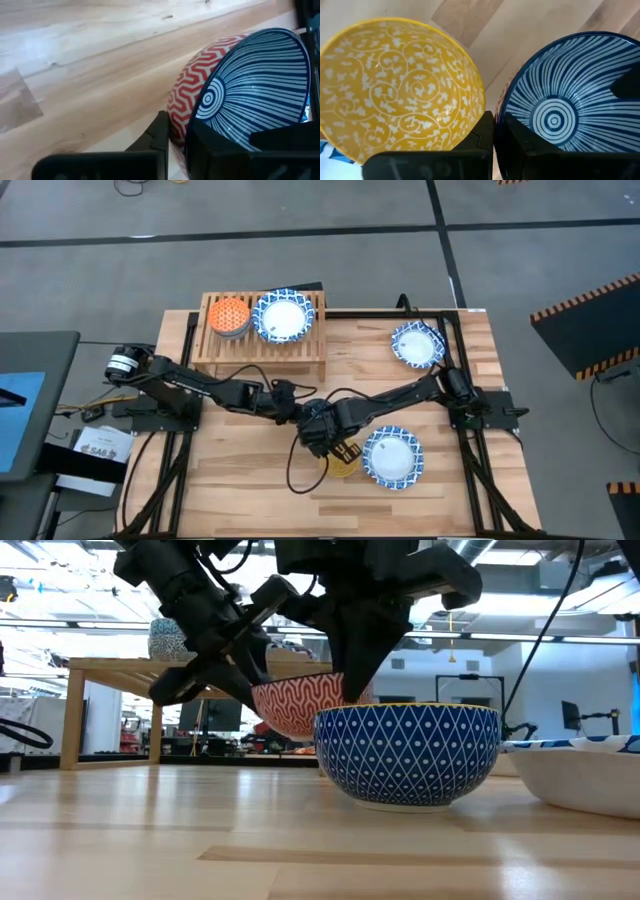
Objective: Place and stack bowls onto a shelf
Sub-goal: Stack the small blue bowl on top of the small orange bowl on the shelf
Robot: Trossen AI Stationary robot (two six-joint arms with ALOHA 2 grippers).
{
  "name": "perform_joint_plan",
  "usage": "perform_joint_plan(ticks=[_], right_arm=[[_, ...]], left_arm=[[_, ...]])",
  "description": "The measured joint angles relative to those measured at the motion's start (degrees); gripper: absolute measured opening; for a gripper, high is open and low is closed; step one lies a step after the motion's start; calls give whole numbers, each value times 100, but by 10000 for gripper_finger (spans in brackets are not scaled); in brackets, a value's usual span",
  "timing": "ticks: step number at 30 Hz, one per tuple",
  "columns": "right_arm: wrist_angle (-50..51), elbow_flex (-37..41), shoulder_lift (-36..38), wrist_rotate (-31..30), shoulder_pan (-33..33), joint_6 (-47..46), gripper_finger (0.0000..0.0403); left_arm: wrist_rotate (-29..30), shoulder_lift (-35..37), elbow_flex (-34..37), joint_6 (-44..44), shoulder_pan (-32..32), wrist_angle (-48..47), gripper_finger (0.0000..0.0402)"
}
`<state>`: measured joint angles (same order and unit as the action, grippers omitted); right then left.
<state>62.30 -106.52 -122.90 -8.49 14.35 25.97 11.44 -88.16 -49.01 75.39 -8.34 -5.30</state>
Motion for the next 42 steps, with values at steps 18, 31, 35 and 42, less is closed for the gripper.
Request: perform_joint_plan(ticks=[18, 31, 35, 42], right_arm=[[44, 17, 230, -2, -35, -447, 182], [-1, 8, 867, -34, -289, -1027, 213], [32, 17, 1228, -24, -423, -1233, 213], [203, 389, 2238, -38, -768, -2036, 212]], left_arm=[[-187, 69, -39, -137, 30, 34, 1], [-155, 505, -9, -455, 160, -746, 0], [-199, 581, -9, -533, 160, -919, 0], [-545, 1637, -9, -732, 147, -1270, 0]])
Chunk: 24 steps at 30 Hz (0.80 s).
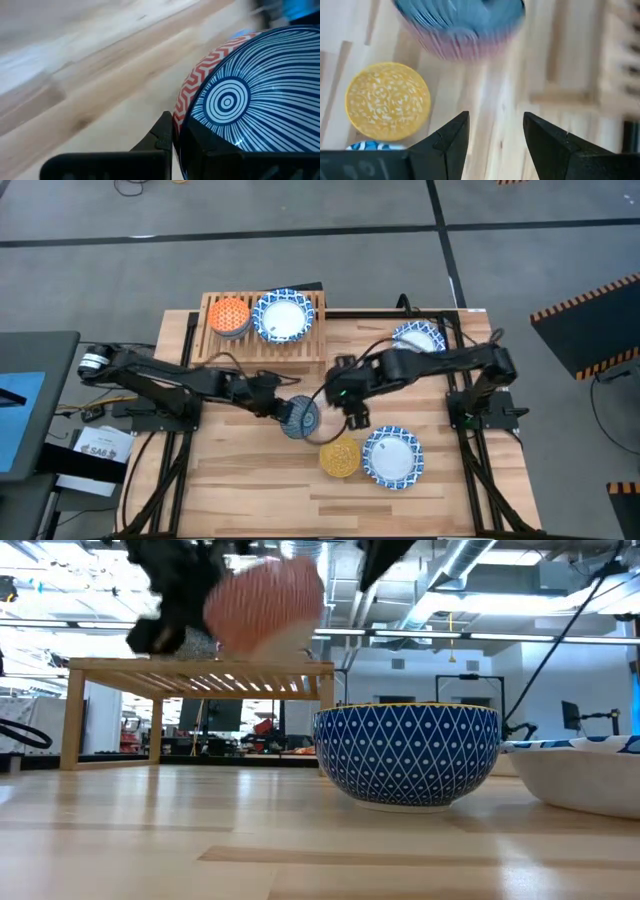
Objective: Place and stack bowls onto a shelf
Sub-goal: Stack the small blue bowl on top of the small orange bowl on the shelf
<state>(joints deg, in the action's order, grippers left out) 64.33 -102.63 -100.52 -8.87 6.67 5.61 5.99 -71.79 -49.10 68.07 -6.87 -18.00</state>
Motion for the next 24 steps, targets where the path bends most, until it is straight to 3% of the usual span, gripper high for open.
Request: perform_joint_plan(ticks=[4, 9, 17, 24], right_arm=[[-216, 726, 729, -65, -223, -582, 212], [-833, 1700, 1407, -72, -408, -1280, 212], [-1527, 2097, 1685, -102, -380, -1530, 212], [-1702, 2103, 1594, -133, -323, -1526, 212]], left_arm=[[264, 884, -245, -9, -24, -192, 0], [788, 1420, -1300, -582, 274, -1584, 0], [836, 1263, -3413, -2139, 2139, -4081, 0], [563, 1072, -4416, -3186, 3974, -5196, 0]])
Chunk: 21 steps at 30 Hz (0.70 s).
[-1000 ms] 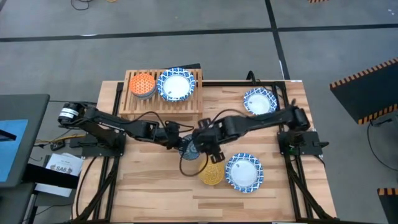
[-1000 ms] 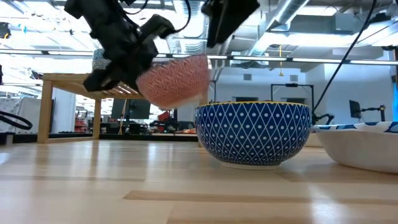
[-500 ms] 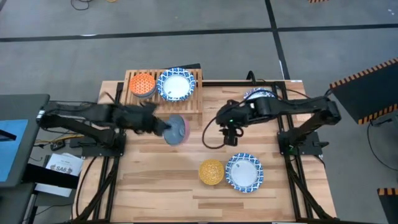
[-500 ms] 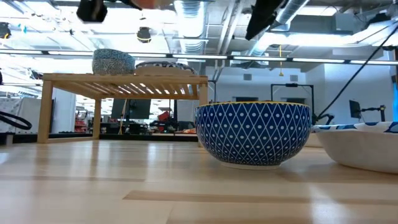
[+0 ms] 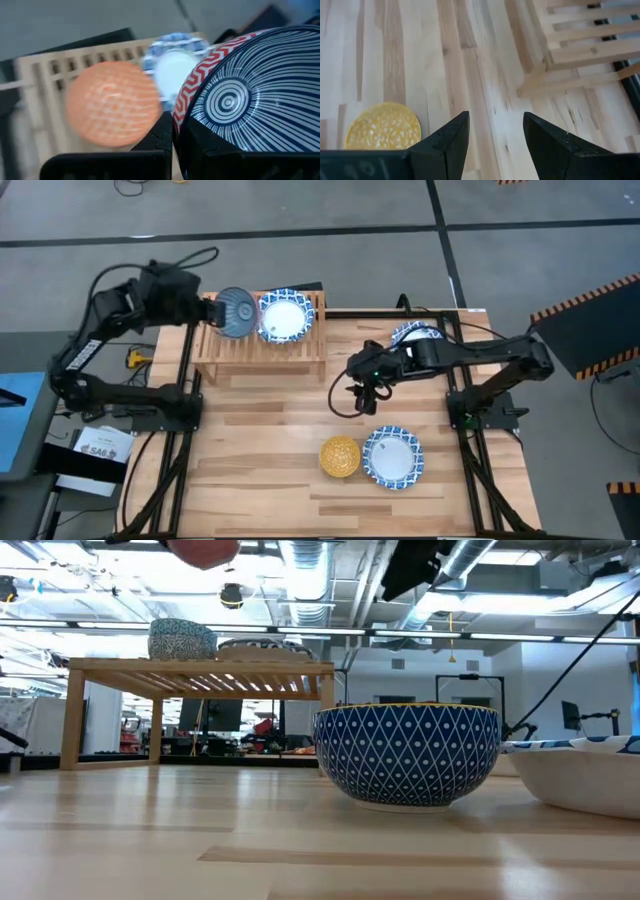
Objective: Place and stack bowls onto a shelf
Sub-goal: Stack the small blue bowl on top of the small orange bowl on the shelf
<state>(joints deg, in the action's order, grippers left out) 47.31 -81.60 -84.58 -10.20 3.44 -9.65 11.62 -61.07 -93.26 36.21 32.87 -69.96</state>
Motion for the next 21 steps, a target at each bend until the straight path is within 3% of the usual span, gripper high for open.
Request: perform_joint_plan(ticks=[6, 21], right_arm=[[-20, 0, -105, 22, 86, -44, 212], [-44, -2, -100, 12, 244, -306, 212]], left_arm=[[-236, -253, -49, -573, 954, -727, 0], [-1530, -1159, -49, -1569, 2866, -808, 0]])
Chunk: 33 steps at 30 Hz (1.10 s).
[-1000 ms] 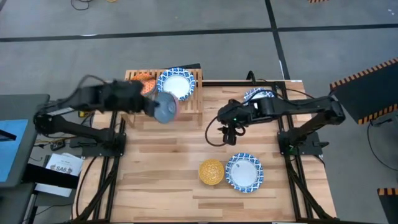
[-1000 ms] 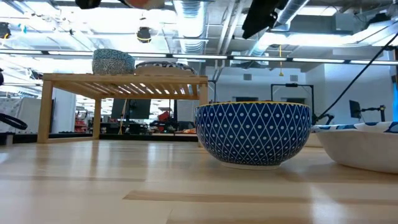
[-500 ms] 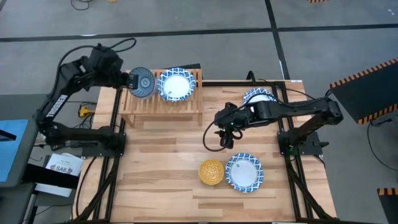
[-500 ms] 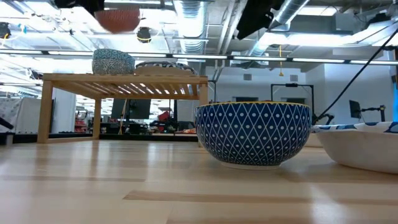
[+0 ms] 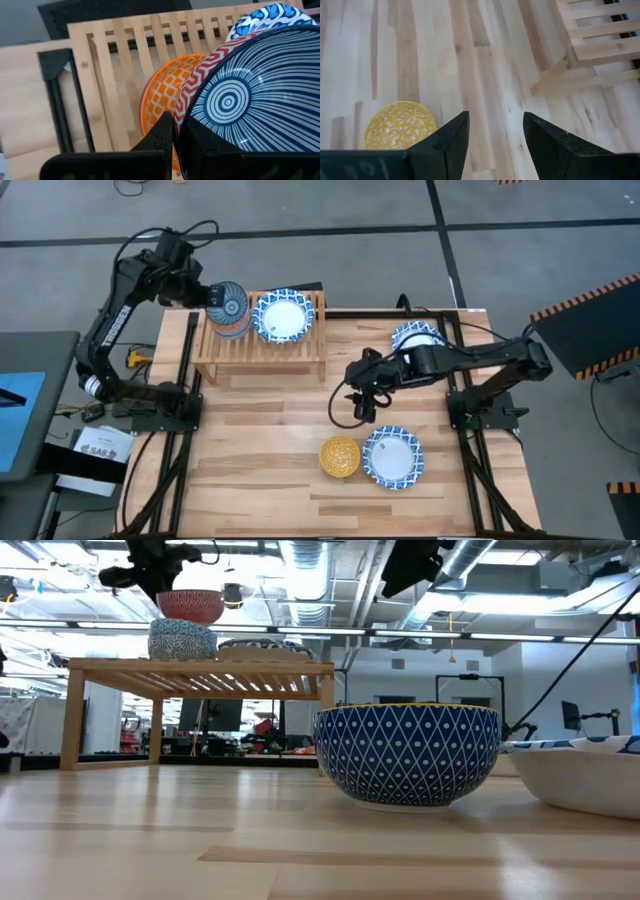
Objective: Place and stack bowls onto a shelf
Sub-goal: Stack the small blue bowl on top of the small orange bowl on the shelf
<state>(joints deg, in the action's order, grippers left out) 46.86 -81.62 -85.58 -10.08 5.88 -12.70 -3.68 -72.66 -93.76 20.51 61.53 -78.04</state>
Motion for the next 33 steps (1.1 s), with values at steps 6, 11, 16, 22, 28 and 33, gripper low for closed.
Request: perform_joint_plan(ticks=[6, 11, 16, 22, 28, 33], right_arm=[[-9, 0, 0, -36, 87, -97, 212], [-92, 0, 0, -44, 89, -194, 212], [-110, 0, 0, -51, 90, -329, 212], [-111, 0, 0, -53, 165, -387, 212], [-111, 0, 0, -53, 202, -491, 212], [-117, 0, 0, -53, 204, -504, 212]], left_arm=[[-396, -86, 0, -81, 248, -59, 0], [-379, -162, 0, -126, 246, -182, 0], [-281, -210, 0, -56, 244, -193, 0], [-286, -223, 0, -98, 241, -264, 0], [-189, -242, 0, -65, 231, -264, 0], [-98, -249, 0, 11, 195, -256, 0]])
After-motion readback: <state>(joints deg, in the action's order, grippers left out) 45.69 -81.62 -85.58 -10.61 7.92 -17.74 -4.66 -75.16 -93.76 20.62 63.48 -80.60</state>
